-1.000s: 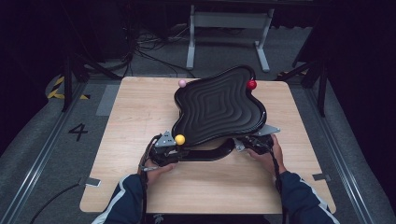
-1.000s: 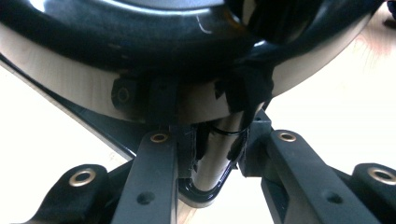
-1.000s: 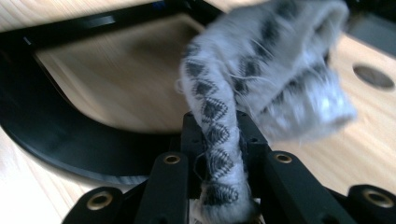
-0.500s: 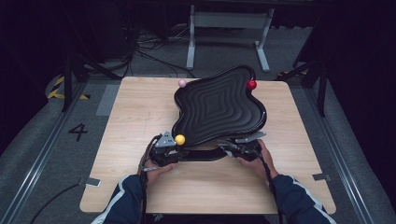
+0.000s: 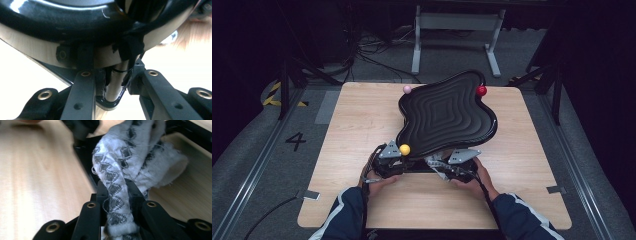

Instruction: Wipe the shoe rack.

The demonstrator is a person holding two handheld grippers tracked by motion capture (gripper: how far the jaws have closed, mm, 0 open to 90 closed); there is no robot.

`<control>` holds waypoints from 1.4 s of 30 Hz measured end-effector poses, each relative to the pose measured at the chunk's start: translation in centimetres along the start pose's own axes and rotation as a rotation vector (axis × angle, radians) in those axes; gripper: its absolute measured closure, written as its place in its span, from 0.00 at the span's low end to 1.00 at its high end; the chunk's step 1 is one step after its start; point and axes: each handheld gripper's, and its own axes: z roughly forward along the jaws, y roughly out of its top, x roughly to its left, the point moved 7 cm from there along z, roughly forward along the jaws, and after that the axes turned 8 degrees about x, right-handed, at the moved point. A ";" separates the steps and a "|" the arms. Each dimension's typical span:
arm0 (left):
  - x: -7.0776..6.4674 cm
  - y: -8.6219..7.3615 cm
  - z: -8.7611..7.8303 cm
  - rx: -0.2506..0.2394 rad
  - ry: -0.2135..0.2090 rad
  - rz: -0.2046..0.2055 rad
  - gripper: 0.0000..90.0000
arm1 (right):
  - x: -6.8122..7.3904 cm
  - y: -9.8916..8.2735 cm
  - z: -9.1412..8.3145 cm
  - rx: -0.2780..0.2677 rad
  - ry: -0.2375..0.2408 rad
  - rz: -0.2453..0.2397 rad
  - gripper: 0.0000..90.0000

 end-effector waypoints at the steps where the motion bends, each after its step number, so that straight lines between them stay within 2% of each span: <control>1: 0.0 0.0 0.0 0.000 0.000 0.001 0.82 | -0.4 -0.2 -0.1 0.002 -0.006 0.009 0.86; 4: 0.0 0.0 0.0 0.004 0.004 0.006 0.82 | -2.2 -0.8 -0.6 0.012 -0.069 0.031 0.86; 8: 0.0 0.0 0.0 0.001 0.005 0.007 0.82 | -4.3 -1.6 -1.1 0.017 -0.118 0.069 0.86; 10: 0.0 0.0 0.0 0.000 0.004 0.011 0.82 | -5.6 -2.1 -1.5 0.029 -0.178 0.087 0.87; 11: 0.0 0.0 0.0 0.000 0.004 0.011 0.82 | -6.0 -2.2 -1.6 0.033 -0.192 0.094 0.87; 13: 0.0 -0.1 0.0 0.001 0.001 0.005 0.82 | -6.6 -2.4 -1.8 0.037 -0.227 0.092 0.87; 14: 0.0 -0.1 0.0 0.002 0.001 0.006 0.82 | -6.7 -2.1 -1.7 0.022 -0.226 0.064 0.87; 15: 0.0 -0.1 0.0 0.002 0.003 0.008 0.82 | -6.8 -2.1 -1.8 0.030 -0.249 0.055 0.87; 16: 0.0 -0.1 0.0 0.002 0.003 0.008 0.82 | -6.8 -2.1 -1.8 0.030 -0.249 0.055 0.87; 17: 0.0 -0.1 0.0 0.002 0.003 0.007 0.82 | -7.0 -2.1 -1.8 0.042 -0.289 0.048 0.87; 18: 0.0 -0.1 0.0 0.003 0.003 0.006 0.82 | -7.1 -2.1 -1.9 0.042 -0.299 0.044 0.87; 20: 0.0 -0.1 0.0 0.003 0.002 0.006 0.82 | -7.5 -2.2 -2.1 0.033 -0.318 0.060 0.87; 21: 0.0 -0.1 0.0 0.005 0.002 0.006 0.82 | -8.1 -2.3 -2.3 0.031 -0.356 0.066 0.86; 22: 0.0 -0.1 0.0 0.005 0.001 0.006 0.82 | -8.4 -2.5 -2.6 0.033 -0.360 0.089 0.86; 23: 0.0 -0.1 0.0 0.005 0.000 0.008 0.82 | -8.8 -2.6 -2.8 0.017 -0.365 0.100 0.87; 24: 0.0 -0.1 0.0 0.005 -0.001 0.007 0.82 | -9.4 -2.7 -3.3 -0.011 -0.360 0.138 0.87; 25: 0.0 -0.1 0.0 0.004 -0.003 0.004 0.82 | -10.0 -2.9 -3.8 -0.029 -0.379 0.154 0.87; 26: 0.0 -0.1 0.0 0.004 -0.004 0.004 0.82 | -10.1 -3.0 -4.0 -0.046 -0.369 0.186 0.87; 27: 0.0 -0.1 0.0 0.004 -0.004 0.004 0.82 | -10.1 -3.0 -4.0 -0.046 -0.369 0.186 0.87; 29: 0.0 -0.2 0.0 0.011 -0.004 0.006 0.82 | -10.9 -3.0 -5.0 -0.085 -0.399 0.206 0.88; 34: 0.1 -0.1 0.0 0.007 -0.003 0.010 0.82 | -11.1 -2.3 -6.4 -0.148 -0.438 0.207 0.88; 38: 0.0 -0.1 0.1 0.007 -0.005 0.009 0.82 | -10.9 -2.7 -5.7 -0.108 -0.412 0.192 0.88; 42: 0.0 -0.1 0.1 0.006 -0.005 0.008 0.82 | -10.7 -3.2 -4.5 -0.056 -0.356 0.192 0.88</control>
